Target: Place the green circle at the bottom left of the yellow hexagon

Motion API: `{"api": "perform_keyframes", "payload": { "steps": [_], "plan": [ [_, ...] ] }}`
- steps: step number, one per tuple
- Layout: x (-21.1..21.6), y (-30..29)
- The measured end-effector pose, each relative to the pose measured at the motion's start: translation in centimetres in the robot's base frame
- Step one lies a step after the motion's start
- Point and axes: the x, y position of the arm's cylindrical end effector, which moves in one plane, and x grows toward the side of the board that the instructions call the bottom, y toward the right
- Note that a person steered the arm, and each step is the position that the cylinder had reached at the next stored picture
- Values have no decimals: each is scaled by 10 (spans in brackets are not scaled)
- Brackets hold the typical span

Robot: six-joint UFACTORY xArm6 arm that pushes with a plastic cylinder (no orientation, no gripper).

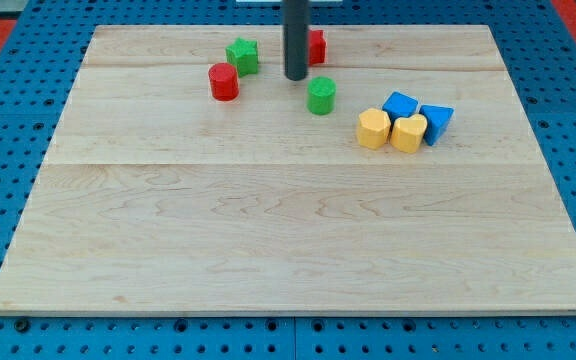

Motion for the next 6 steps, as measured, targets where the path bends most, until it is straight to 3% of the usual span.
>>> {"api": "perform_keyframes", "payload": {
  "steps": [1,4,6],
  "plan": [
    [19,23],
    [122,-2],
    [148,52]
  ]
}}
